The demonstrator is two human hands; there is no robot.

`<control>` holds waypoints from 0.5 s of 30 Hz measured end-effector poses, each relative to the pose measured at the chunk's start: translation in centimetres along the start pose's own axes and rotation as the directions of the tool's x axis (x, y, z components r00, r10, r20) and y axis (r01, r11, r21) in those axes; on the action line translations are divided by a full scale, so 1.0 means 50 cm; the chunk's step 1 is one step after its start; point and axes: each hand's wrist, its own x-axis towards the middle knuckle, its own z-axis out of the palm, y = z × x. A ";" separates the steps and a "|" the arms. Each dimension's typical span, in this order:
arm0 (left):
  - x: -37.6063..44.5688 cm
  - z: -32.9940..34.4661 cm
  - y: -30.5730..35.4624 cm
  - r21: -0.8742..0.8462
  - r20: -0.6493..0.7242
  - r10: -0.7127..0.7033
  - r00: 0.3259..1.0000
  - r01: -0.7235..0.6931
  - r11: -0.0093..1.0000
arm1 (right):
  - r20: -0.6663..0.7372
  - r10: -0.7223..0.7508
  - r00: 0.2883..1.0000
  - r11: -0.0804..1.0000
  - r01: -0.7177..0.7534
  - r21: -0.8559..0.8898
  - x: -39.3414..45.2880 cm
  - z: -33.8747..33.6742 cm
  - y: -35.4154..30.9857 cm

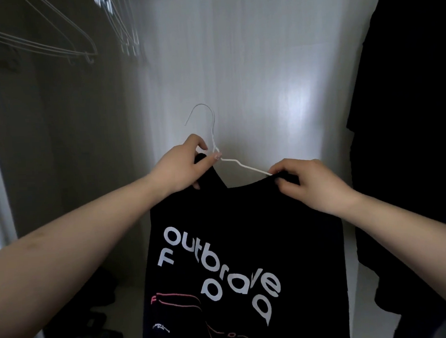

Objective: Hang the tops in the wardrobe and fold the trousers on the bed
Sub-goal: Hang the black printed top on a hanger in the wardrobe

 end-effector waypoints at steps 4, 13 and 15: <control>-0.007 -0.009 -0.023 0.113 0.026 0.020 0.999 -0.022 0.993 | -0.063 -0.024 0.998 1.000 0.025 0.015 -0.008 -0.012 0.018; -0.012 -0.058 -0.084 0.342 0.095 0.094 0.991 -0.121 0.932 | -0.193 -0.027 0.981 0.995 0.044 0.086 -0.026 -0.047 0.065; -0.008 -0.056 -0.087 0.265 0.089 0.138 0.986 -0.157 0.951 | -0.162 -0.007 0.987 0.992 0.028 0.126 -0.026 -0.048 0.068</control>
